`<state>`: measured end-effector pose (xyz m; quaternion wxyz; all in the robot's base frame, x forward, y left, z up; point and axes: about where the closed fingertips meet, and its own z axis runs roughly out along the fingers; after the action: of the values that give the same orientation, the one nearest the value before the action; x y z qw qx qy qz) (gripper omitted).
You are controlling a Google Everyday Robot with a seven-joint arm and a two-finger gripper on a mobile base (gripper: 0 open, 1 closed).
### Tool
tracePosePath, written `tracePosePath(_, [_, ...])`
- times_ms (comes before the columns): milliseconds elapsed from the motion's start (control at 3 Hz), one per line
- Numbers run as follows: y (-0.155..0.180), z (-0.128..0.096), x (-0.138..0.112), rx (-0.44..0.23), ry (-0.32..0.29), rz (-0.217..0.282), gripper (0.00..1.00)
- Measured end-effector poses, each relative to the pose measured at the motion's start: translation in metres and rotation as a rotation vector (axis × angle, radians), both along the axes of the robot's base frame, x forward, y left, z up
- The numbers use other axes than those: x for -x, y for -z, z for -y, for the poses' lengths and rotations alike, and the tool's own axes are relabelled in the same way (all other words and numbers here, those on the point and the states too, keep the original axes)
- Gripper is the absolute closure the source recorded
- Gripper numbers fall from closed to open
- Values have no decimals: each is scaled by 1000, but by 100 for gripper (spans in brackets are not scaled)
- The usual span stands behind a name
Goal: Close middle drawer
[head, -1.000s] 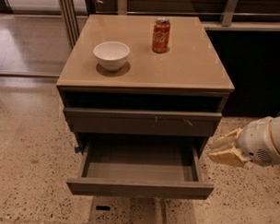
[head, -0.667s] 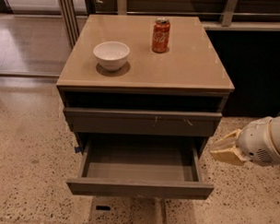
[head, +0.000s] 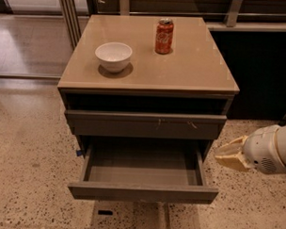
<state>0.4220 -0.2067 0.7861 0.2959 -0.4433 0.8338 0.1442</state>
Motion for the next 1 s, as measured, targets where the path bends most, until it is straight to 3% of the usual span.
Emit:
tracePosePath(333, [54,-3,-4,-86,38,54,100])
tracePosePath(667, [113,6,-38,-188,130,101,100])
tracePosePath(1000, [171,19,-69,-290,218,78,100])
